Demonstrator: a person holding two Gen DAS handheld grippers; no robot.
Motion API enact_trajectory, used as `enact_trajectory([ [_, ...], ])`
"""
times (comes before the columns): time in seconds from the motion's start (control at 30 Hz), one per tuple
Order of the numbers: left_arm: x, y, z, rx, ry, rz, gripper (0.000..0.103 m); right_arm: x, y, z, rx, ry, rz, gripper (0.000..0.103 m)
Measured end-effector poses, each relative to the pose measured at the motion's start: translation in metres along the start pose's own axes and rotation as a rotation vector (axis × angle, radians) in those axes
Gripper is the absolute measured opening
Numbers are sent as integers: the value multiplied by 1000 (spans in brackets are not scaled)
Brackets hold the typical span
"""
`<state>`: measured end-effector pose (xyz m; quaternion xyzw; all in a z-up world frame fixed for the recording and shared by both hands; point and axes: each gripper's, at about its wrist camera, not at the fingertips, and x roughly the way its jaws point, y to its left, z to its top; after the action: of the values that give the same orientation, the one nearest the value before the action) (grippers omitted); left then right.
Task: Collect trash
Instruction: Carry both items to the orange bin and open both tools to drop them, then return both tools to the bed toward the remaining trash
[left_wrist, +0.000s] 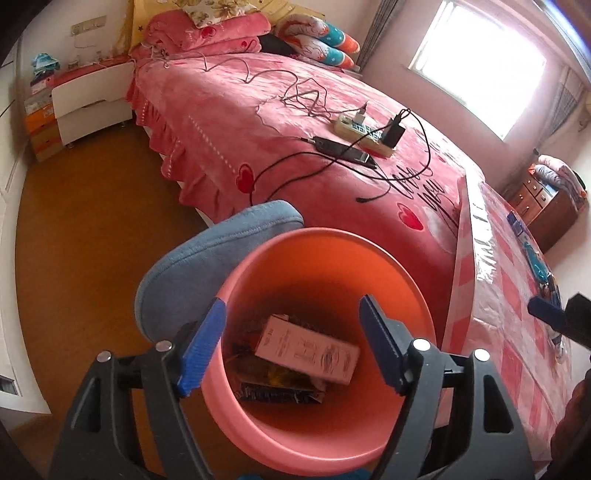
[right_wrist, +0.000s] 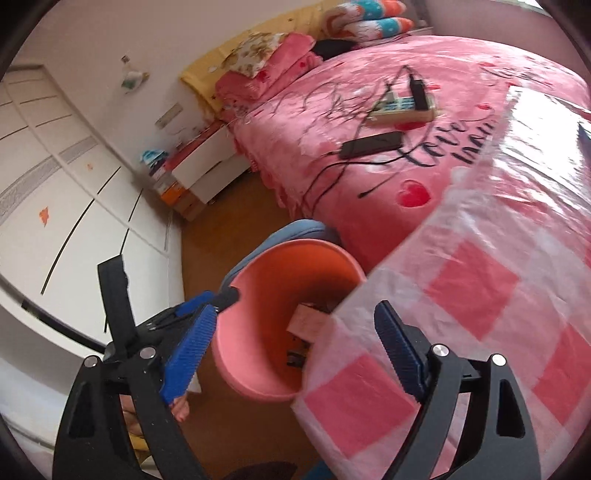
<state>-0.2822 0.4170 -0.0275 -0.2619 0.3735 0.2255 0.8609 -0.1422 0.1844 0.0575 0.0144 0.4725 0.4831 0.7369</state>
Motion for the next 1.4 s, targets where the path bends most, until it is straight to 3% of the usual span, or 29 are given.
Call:
enact_trajectory([
  [0.33, -7, -26, 3, 45, -18, -19, 80, -34, -19, -27, 5, -46, -77, 87],
  [0.93, -22, -96, 4, 168, -34, -85, 84, -79, -46, -43, 55, -142, -109, 87],
  [1.4, -20, -146, -2, 255, 3, -121, 84, -111, -76, -55, 104, -197, -136, 87],
])
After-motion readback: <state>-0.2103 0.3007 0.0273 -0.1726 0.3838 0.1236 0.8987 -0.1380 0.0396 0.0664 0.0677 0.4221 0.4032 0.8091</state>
